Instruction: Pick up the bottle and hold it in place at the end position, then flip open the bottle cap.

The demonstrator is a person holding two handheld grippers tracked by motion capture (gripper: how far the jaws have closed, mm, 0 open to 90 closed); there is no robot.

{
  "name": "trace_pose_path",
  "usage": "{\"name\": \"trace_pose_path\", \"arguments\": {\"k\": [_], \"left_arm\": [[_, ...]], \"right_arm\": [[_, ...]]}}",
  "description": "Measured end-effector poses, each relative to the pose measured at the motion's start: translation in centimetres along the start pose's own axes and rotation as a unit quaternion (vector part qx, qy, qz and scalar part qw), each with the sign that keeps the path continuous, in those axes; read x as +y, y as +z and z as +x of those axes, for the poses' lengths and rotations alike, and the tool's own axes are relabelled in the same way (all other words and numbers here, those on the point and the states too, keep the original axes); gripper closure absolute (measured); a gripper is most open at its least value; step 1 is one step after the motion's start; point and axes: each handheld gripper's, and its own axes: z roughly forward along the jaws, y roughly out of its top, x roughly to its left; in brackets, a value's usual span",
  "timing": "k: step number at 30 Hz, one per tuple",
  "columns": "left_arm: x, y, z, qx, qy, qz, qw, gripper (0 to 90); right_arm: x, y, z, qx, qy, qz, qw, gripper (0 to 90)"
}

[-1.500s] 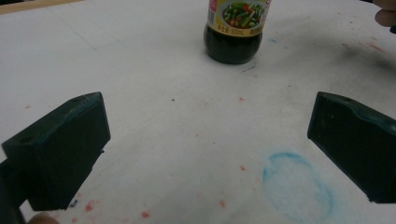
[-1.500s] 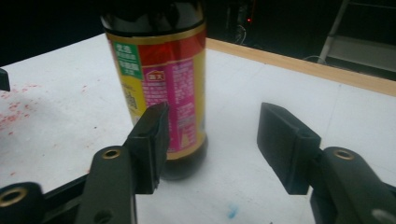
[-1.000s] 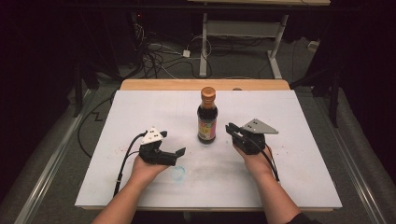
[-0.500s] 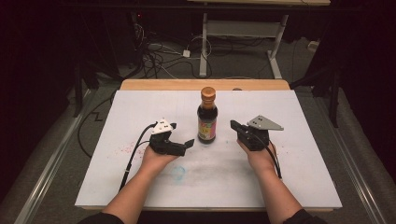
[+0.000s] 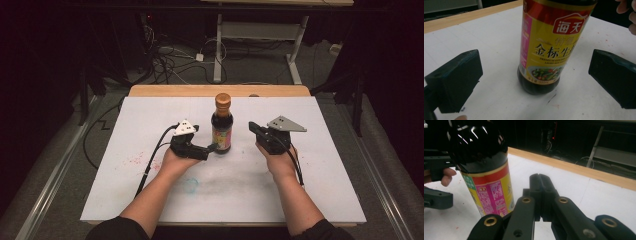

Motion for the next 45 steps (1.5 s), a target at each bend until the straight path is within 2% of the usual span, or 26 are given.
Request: {"name": "trace_pose_path", "arguments": {"k": [8,18,21,23,24,25,26,27,29,30,31,35,38,40,42,44,45], "left_arm": [[0.1,1.3,-0.6,-0.014,0.000,0.007,0.9999,0.0],[0.0,3.2,-1.3,-0.025,0.003,0.017,0.9996,0.0],[0.0,3.5,-1.5,-0.025,0.009,0.017,0.9995,1.8],[0.0,3.7,-1.5,-0.025,0.007,0.018,0.9995,6.5],[0.2,3.0,-0.3,-0.028,0.091,0.089,0.9915,8.3],[0.2,3.0,-0.3,-0.028,0.091,0.089,0.9915,10.6],[0.1,3.2,-0.4,-0.028,0.081,0.081,0.9930,10.6],[0.0,3.3,-0.5,-0.028,0.074,0.074,0.9941,14.8],[-0.1,3.4,-0.6,-0.031,0.068,0.067,0.9949,20.0],[-0.3,3.6,-0.8,-0.022,0.065,0.051,0.9963,22.5],[-0.3,3.6,-0.8,-0.022,0.065,0.051,0.9963,25.9],[-0.4,3.6,-0.8,-0.024,0.065,0.048,0.9964,26.7],[-0.5,3.6,-0.8,-0.024,0.057,0.040,0.9973,27.2],[-0.5,3.6,-0.7,-0.025,0.063,0.043,0.9968,27.3],[-0.5,3.6,-0.7,-0.026,0.057,0.040,0.9972,27.3],[-0.5,3.5,-0.7,-0.028,0.061,0.041,0.9969,27.5],[-0.4,3.5,-0.6,-0.035,0.063,0.044,0.9964,27.6]], "right_arm": [[1.0,0.2,0.6,0.002,-0.007,-0.002,1.0000,90.0],[3.2,0.1,1.5,0.006,-0.018,-0.019,0.9997,90.0],[3.5,0.1,1.7,0.005,-0.021,-0.022,0.9995,90.0],[3.9,0.1,1.8,0.004,-0.017,-0.024,0.9996,90.0],[4.0,0.1,1.8,0.004,-0.019,-0.024,0.9995,90.0],[4.1,0.1,1.7,0.004,-0.020,-0.024,0.9995,90.0],[4.1,0.1,1.7,0.004,-0.020,-0.024,0.9995,90.0],[4.2,0.0,1.7,0.002,-0.020,-0.024,0.9995,90.0],[4.4,0.0,1.7,0.003,-0.020,-0.024,0.9995,90.0],[4.5,0.0,1.7,0.003,-0.024,-0.023,0.9994,90.0],[4.6,0.0,1.7,0.003,-0.023,-0.023,0.9995,90.0],[4.7,0.0,1.6,0.003,-0.022,-0.024,0.9995,90.0],[4.9,0.1,1.5,0.001,-0.021,-0.024,0.9995,90.0],[4.9,0.1,1.5,0.000,-0.024,-0.023,0.9994,90.0],[5.0,0.1,1.5,-0.001,-0.022,-0.021,0.9995,90.0],[5.1,0.1,1.4,-0.002,-0.021,-0.020,0.9996,90.0],[5.1,0.1,1.5,-0.002,-0.026,-0.017,0.9995,90.0]]}}
